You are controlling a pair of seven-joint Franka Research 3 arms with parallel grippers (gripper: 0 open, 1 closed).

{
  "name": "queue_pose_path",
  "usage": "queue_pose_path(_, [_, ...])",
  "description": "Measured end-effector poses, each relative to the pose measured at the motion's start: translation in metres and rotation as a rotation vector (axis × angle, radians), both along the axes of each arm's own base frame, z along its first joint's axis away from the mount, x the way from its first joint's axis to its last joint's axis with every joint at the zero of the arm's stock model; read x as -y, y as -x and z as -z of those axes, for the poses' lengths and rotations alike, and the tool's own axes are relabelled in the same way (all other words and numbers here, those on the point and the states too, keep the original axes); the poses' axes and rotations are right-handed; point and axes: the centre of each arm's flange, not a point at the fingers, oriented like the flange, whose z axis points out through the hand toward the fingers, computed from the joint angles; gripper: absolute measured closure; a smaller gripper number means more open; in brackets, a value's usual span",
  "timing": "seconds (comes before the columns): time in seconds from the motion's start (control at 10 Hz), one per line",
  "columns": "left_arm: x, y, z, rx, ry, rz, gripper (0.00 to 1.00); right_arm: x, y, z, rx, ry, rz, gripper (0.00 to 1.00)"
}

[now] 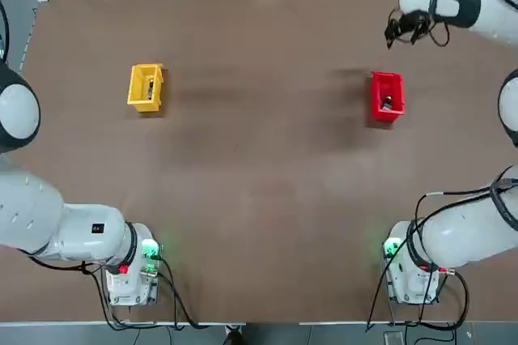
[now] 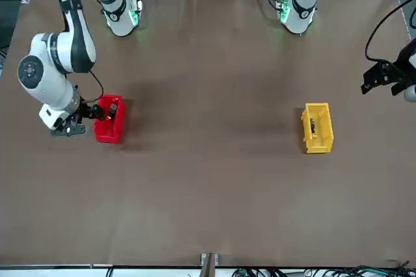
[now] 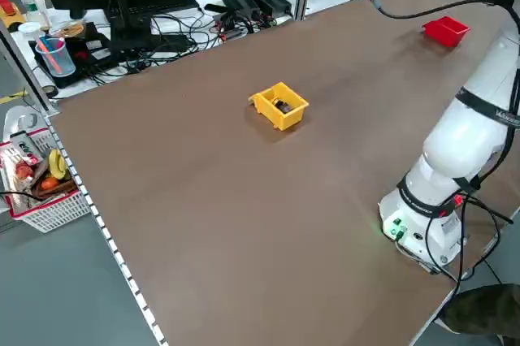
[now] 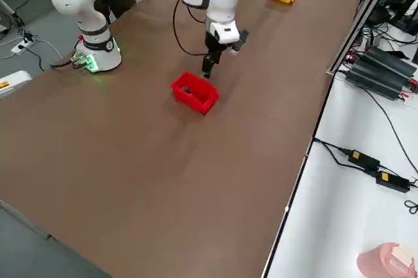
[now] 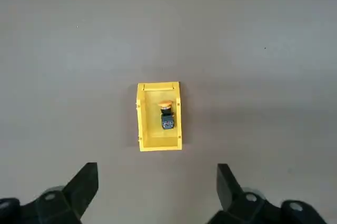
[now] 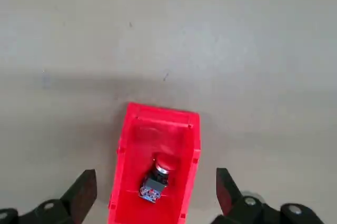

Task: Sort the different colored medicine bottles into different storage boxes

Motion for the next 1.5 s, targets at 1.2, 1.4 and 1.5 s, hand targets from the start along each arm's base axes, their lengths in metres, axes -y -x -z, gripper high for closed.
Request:
queue_pose_path(1.2, [0.000, 0.000, 0.001, -0.001, -0.003, 0.000, 0.00, 0.028, -0.022, -0.198, 0.000, -0.014, 0.095, 0.00])
queue_pose_path(1.4, [0.000, 0.000, 0.001, -0.001, -0.003, 0.001, 0.00, 0.012, -0.009, -0.218, -0.007, -0.030, 0.111, 0.00])
queue_pose_path(1.5, [0.000, 0.000, 0.001, -0.001, -0.003, 0.001, 0.00, 0.004, -0.008, -0.219, -0.006, -0.032, 0.113, 0.00])
